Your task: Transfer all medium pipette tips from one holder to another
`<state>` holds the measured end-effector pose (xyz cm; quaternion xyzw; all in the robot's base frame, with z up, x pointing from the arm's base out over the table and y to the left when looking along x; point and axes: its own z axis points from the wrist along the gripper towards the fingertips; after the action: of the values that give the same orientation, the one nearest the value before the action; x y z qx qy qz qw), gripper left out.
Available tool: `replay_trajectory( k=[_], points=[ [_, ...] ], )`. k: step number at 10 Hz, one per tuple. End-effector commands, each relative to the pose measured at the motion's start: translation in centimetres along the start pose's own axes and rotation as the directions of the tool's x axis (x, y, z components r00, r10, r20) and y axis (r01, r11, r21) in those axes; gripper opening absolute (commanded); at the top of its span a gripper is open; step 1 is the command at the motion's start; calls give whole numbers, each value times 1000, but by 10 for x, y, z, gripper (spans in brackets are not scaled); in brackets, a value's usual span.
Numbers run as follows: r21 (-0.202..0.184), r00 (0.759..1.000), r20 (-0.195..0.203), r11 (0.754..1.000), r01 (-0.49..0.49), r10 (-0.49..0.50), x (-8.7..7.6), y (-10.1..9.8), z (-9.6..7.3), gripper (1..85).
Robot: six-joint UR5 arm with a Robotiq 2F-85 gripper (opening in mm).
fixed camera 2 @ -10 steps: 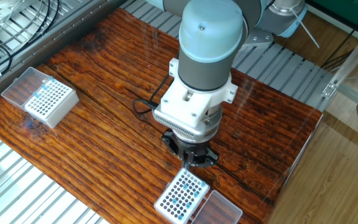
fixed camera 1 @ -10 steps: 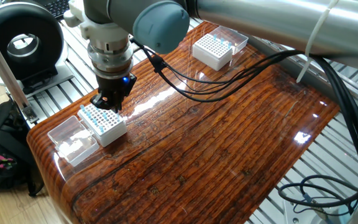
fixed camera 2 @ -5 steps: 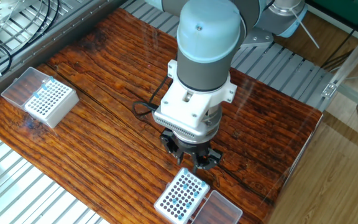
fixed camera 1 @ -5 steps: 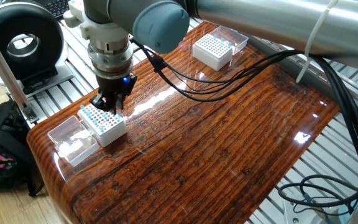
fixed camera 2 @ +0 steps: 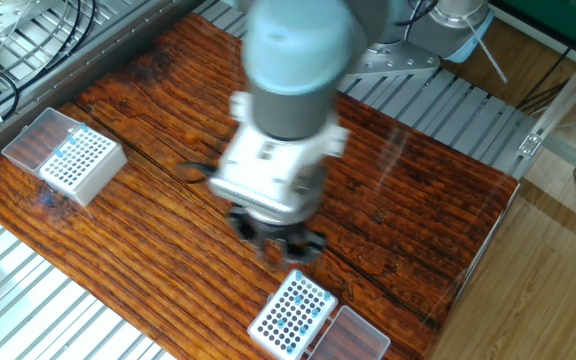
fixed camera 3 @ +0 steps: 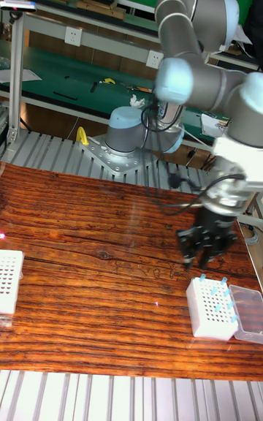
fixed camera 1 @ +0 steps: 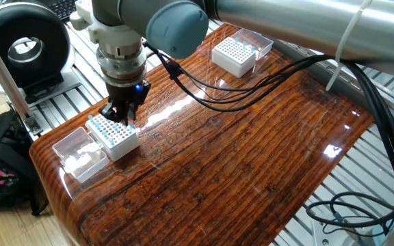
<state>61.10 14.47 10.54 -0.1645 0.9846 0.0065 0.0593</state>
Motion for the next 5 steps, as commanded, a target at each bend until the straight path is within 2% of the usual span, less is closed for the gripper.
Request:
replay_trajectory(
  k=[1,2,3,4,5],
  points=[
    [18,994,-2,994,106,-106,5,-70,10,363],
    [41,991,-6,991,130,-130,9,-89,14,357],
    [40,990,1,989,143,-144,8,-97,16,353],
    [-18,993,1,993,117,-117,10,-81,15,357],
    [-33,999,-13,998,51,-51,13,-78,15,373]
  ],
)
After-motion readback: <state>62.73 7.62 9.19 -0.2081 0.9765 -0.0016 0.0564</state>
